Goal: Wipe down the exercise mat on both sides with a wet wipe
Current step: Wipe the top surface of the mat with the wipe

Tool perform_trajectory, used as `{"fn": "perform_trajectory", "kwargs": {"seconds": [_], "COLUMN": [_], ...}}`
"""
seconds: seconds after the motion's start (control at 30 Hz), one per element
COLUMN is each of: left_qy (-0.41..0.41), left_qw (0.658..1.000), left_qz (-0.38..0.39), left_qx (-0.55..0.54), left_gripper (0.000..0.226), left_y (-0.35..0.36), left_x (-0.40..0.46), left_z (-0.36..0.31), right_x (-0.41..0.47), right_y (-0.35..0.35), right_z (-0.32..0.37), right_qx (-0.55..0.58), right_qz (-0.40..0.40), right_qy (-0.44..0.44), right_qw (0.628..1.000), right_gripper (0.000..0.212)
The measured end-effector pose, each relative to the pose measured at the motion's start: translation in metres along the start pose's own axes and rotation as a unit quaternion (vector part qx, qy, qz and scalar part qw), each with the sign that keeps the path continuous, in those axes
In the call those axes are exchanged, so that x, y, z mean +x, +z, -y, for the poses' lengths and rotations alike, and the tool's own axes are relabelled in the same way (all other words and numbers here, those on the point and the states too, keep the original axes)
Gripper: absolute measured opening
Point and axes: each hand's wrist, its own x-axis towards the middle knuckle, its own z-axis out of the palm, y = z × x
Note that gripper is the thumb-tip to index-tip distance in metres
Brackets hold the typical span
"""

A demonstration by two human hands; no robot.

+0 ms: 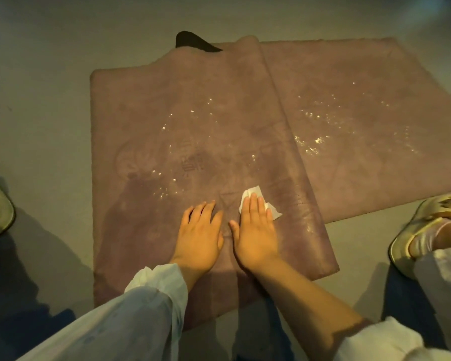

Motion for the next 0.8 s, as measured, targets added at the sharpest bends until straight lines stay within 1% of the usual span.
{"fn": "perform_trajectory", "kwargs": {"seconds": [0.1, 0.23, 0.37, 0.5, 0.6, 0.67, 0.7, 0.77, 0.8], "left_qy": [0.017, 0.046, 0.051, 0.059, 0.052, 0.046, 0.043, 0.037, 0.037], "left_qw": [1.0, 0.998, 0.998, 0.994, 0.994, 0.995, 0.996, 0.996, 0.996], "left_qz": [-0.002, -0.033, -0.046, -0.094, -0.094, -0.08, -0.071, -0.062, -0.06], "left_qx": [-0.012, -0.005, -0.002, -0.014, -0.033, -0.042, -0.045, -0.05, -0.051], "left_gripper": [0.043, 0.041, 0.044, 0.034, 0.038, 0.039, 0.04, 0.04, 0.04], "left_y": [-0.004, -0.004, 0.004, 0.016, 0.02, 0.02, 0.02, 0.02, 0.019], "left_x": [0.002, 0.001, 0.002, -0.001, -0.003, -0.003, -0.002, 0.0, 0.001], "left_z": [0.005, 0.014, 0.016, 0.019, 0.019, 0.017, 0.017, 0.017, 0.017], "right_x": [0.006, 0.039, 0.069, 0.103, 0.126, 0.136, 0.139, 0.142, 0.142], "right_y": [-0.001, -0.019, -0.032, -0.046, -0.054, -0.058, -0.058, -0.056, -0.054], "right_z": [-0.005, -0.034, -0.055, -0.07, -0.076, -0.08, -0.081, -0.08, -0.074], "right_qx": [-0.049, -0.089, -0.115, -0.074, 0.001, 0.033, 0.028, -0.02, -0.048], "right_qz": [-0.001, -0.006, -0.019, -0.025, -0.025, -0.034, -0.045, -0.059, -0.054], "right_qy": [0.034, 0.117, 0.139, 0.198, 0.23, 0.231, 0.221, 0.175, 0.138], "right_qw": [0.998, 0.989, 0.983, 0.977, 0.973, 0.972, 0.974, 0.983, 0.988], "right_gripper": [0.07, 0.067, 0.067, 0.068, 0.063, 0.057, 0.055, 0.053, 0.053]}}
